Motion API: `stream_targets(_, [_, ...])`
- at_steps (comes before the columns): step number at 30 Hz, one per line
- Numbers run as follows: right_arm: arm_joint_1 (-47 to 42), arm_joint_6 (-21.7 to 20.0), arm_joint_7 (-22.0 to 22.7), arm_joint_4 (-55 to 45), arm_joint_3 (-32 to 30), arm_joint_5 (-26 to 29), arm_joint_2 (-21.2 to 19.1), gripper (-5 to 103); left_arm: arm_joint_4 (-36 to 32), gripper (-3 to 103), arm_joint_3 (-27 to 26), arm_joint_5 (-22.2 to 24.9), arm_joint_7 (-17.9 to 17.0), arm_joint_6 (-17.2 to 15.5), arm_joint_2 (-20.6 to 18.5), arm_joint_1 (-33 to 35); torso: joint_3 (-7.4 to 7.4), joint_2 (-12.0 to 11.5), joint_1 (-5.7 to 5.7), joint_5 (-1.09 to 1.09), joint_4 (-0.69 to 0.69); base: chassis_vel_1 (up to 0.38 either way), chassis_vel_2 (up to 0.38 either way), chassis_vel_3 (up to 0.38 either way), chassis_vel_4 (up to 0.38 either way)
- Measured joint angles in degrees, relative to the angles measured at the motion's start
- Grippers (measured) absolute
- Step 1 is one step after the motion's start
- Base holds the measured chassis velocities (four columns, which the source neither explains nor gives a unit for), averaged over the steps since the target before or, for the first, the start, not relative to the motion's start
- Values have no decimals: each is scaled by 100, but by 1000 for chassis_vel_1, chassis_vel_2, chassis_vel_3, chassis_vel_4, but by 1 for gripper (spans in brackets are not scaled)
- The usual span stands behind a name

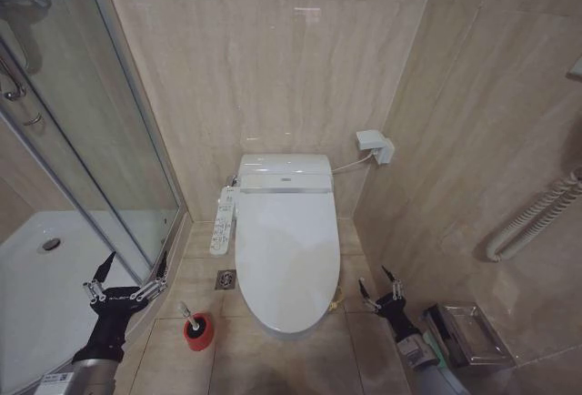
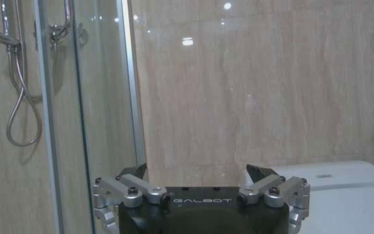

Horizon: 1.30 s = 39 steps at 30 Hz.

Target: Open the toilet lid, clean the toilet bowl with a toilet brush, close the toilet lid, and flush.

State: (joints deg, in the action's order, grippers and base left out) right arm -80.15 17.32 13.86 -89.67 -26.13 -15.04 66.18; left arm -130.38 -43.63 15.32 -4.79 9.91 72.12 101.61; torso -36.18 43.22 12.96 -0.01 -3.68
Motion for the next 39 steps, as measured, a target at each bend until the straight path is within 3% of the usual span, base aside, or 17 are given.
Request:
stream_targets(2, [-57, -153, 145, -192, -46, 81, 79, 83, 0, 100, 0, 0, 0, 0, 0, 0, 0, 0, 0, 0, 1, 0, 0, 0, 0])
stream_targets(5, [-347, -730, 602, -889, -73, 412, 257, 85, 0, 100, 0, 0, 0, 0, 0, 0, 0, 0, 0, 0, -1, 0, 0, 0, 0])
stream_targets(16, [-1034, -1179, 965, -2145, 16, 722, 358, 89, 0, 100, 0, 0, 0, 0, 0, 0, 0, 0, 0, 0, 0, 0, 0, 0, 0])
stream_targets(22, [-1295, -1141, 953, -2106, 122, 480, 407, 93, 0, 100, 0, 0, 0, 0, 0, 0, 0, 0, 0, 1, 0, 0, 0, 0, 0])
stream_targets(26, [-1333, -894, 894, -1736, 269, 134, 467, 93, 0, 100, 0, 0, 0, 0, 0, 0, 0, 0, 0, 1, 0, 0, 0, 0, 0])
stream_targets(35, [-956, -629, 780, -908, 583, -188, 576, 92, 0, 100, 0, 0, 0, 0, 0, 0, 0, 0, 0, 1, 2, 0, 0, 0, 0])
stream_targets(36, [-868, -592, 756, -737, 596, -213, 564, 84, 0, 100, 0, 0, 0, 0, 0, 0, 0, 0, 0, 2, 2, 0, 0, 0, 0])
stream_targets(39, [-769, -558, 714, -542, 599, -219, 528, 84, 0, 100, 0, 0, 0, 0, 0, 0, 0, 0, 0, 1, 1, 0, 0, 0, 0])
